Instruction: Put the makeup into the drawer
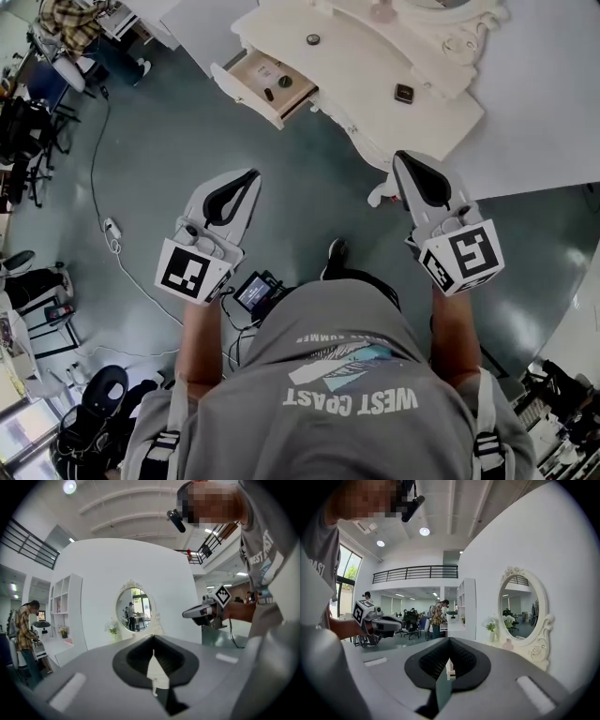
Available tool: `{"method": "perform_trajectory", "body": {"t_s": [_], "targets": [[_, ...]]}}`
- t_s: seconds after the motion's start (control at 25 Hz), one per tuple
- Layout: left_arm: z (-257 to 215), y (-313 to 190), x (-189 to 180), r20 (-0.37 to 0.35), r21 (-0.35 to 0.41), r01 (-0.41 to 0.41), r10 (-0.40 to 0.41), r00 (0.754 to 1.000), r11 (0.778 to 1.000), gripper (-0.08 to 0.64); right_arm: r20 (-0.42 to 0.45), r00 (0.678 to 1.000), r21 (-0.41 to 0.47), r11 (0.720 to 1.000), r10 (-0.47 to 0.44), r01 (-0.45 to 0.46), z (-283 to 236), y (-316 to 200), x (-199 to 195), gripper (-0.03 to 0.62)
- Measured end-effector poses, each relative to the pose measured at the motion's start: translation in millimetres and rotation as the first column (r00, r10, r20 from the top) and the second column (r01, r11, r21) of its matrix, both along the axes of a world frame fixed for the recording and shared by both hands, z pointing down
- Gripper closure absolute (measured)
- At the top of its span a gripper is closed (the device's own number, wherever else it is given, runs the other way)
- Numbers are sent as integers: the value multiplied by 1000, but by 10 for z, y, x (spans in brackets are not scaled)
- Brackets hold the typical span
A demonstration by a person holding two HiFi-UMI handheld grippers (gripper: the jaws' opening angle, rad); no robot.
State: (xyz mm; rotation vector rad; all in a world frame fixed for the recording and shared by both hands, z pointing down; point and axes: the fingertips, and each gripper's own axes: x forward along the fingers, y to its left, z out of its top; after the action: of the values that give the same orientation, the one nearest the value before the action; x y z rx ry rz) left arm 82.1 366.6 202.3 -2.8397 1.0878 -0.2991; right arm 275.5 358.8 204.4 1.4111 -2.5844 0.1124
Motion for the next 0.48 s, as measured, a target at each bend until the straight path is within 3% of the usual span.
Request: {"method": "perform_trajectory", "body": {"t_s": [0.48], "targets": [[5,-477,241,17,6,64,-64,998,998,558,8,998,7,998,-59,59,30,-640,247,591]]}}
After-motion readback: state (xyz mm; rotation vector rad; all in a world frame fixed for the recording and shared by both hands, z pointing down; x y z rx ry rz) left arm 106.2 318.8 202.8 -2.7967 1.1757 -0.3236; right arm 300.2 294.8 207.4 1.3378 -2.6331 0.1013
